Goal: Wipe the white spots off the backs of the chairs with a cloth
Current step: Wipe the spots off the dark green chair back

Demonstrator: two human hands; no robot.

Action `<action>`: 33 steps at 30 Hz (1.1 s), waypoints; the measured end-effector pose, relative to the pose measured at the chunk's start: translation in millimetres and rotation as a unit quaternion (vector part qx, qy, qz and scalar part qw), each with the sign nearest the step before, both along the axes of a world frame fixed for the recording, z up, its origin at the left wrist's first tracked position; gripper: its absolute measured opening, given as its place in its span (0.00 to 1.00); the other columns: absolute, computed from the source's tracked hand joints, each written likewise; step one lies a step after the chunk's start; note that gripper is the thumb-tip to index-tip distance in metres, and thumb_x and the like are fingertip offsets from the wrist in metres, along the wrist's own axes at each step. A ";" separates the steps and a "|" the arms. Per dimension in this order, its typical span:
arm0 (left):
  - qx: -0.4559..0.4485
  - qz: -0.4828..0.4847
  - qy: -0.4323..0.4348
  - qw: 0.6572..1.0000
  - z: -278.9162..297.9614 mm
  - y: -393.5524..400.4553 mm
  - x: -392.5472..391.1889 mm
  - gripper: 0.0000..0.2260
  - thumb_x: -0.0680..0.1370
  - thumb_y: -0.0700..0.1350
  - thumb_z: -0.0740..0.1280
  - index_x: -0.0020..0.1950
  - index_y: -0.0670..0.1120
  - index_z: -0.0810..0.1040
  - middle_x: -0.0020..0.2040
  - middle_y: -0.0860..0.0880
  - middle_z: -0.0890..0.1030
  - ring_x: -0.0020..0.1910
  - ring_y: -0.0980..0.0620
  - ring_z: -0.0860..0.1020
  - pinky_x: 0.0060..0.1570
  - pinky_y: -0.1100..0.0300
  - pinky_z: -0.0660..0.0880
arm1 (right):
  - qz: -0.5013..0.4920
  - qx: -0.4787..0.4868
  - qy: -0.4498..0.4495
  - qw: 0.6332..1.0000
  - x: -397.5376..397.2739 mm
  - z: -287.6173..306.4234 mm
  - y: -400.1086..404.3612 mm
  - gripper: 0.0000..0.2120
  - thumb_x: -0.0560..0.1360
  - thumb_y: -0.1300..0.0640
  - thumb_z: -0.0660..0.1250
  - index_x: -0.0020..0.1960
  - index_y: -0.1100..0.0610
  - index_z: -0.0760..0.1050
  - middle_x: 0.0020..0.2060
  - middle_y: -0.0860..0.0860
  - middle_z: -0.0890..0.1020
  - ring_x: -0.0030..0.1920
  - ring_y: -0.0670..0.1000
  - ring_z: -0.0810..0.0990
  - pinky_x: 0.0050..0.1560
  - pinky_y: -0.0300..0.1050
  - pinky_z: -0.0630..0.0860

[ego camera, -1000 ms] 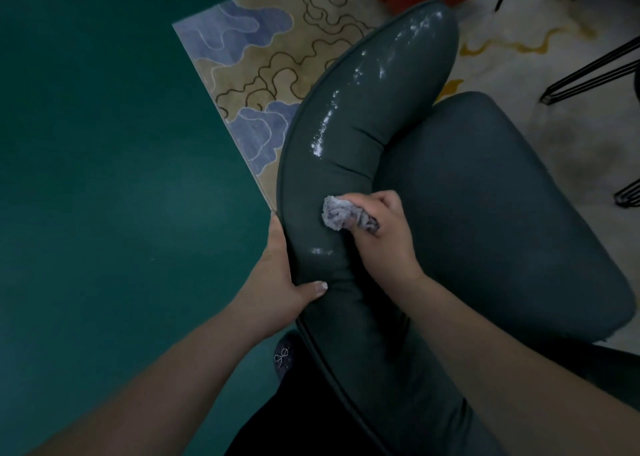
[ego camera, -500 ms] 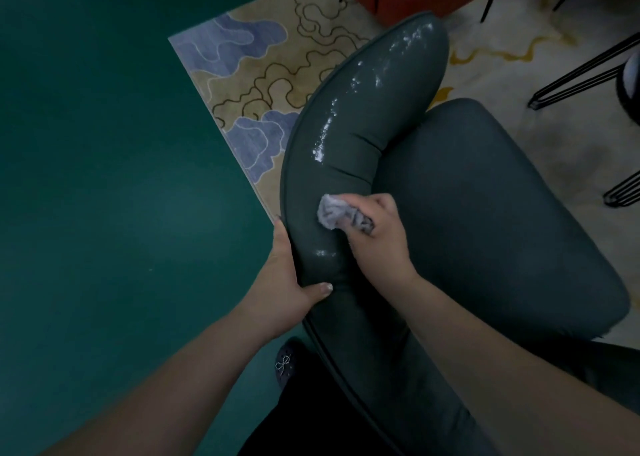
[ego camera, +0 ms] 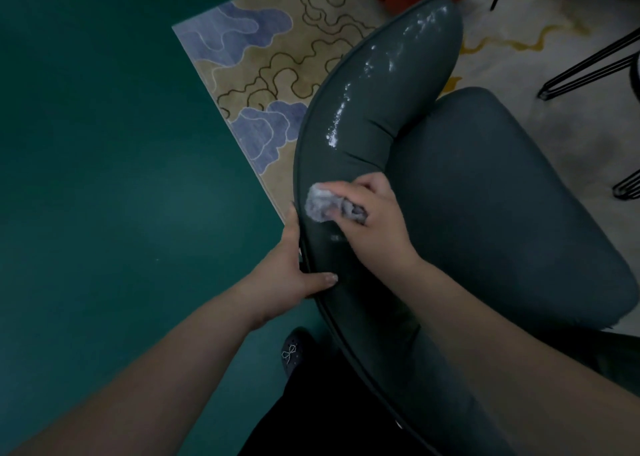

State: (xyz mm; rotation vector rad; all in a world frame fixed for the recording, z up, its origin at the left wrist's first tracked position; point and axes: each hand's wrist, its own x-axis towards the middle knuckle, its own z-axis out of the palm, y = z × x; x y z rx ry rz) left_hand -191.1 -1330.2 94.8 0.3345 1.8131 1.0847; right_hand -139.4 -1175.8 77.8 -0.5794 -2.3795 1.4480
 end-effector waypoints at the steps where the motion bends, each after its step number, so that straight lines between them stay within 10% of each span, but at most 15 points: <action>1: -0.002 0.002 0.001 1.000 -0.9 -1.5 -0.2 0.52 0.72 0.39 0.74 0.76 0.60 0.36 0.67 0.63 0.70 0.62 0.65 0.73 0.62 0.56 0.74 | 0.040 0.025 0.012 0.999 1.6 -1.7 -1.7 0.18 0.71 0.64 0.72 0.57 0.48 0.82 0.46 0.51 0.69 0.48 0.52 0.73 0.53 0.41 0.73; 10: 0.049 0.009 -0.027 0.998 -0.2 -7.3 -3.2 0.49 0.72 0.32 0.70 0.75 0.67 0.43 0.62 0.74 0.70 0.58 0.52 0.80 0.60 0.48 0.75 | -0.120 -0.109 -0.044 0.986 17.0 -6.1 7.2 0.16 0.74 0.62 0.70 0.52 0.40 0.79 0.48 0.48 0.70 0.47 0.40 0.75 0.51 0.27 0.70; 15: 0.050 0.017 -0.022 0.998 1.6 -7.2 -7.4 0.45 0.74 0.29 0.67 0.77 0.62 0.46 0.63 0.74 0.71 0.58 0.54 0.79 0.60 0.52 0.75 | 0.056 -0.013 0.021 0.998 53.4 -9.0 3.9 0.24 0.69 0.70 0.71 0.56 0.45 0.81 0.44 0.51 0.68 0.45 0.49 0.72 0.48 0.36 0.71; 22: 0.033 0.035 0.006 0.999 4.8 13.6 -33.4 0.38 0.72 0.40 0.70 0.75 0.61 0.57 0.67 0.65 0.71 0.60 0.49 0.78 0.63 0.46 0.72 | -0.150 -0.151 -0.028 0.977 36.5 -8.1 6.2 0.18 0.72 0.67 0.71 0.51 0.44 0.79 0.45 0.50 0.69 0.44 0.40 0.74 0.51 0.27 0.69; 25: 0.036 0.037 0.016 0.999 3.1 21.4 -47.7 0.34 0.73 0.38 0.71 0.69 0.66 0.61 0.65 0.66 0.71 0.63 0.48 0.76 0.65 0.45 0.70 | -0.047 -0.127 0.004 0.991 58.6 -1.5 -1.1 0.22 0.69 0.69 0.72 0.55 0.47 0.79 0.44 0.50 0.68 0.43 0.38 0.73 0.51 0.27 0.70; 33: 0.046 -0.021 0.022 0.998 4.4 36.3 -84.1 0.34 0.67 0.43 0.71 0.58 0.77 0.61 0.55 0.77 0.73 0.62 0.51 0.77 0.63 0.46 0.73 | -0.158 -0.060 -0.007 0.986 -32.2 -10.4 15.7 0.19 0.73 0.64 0.72 0.56 0.43 0.78 0.44 0.44 0.66 0.44 0.38 0.72 0.54 0.26 0.69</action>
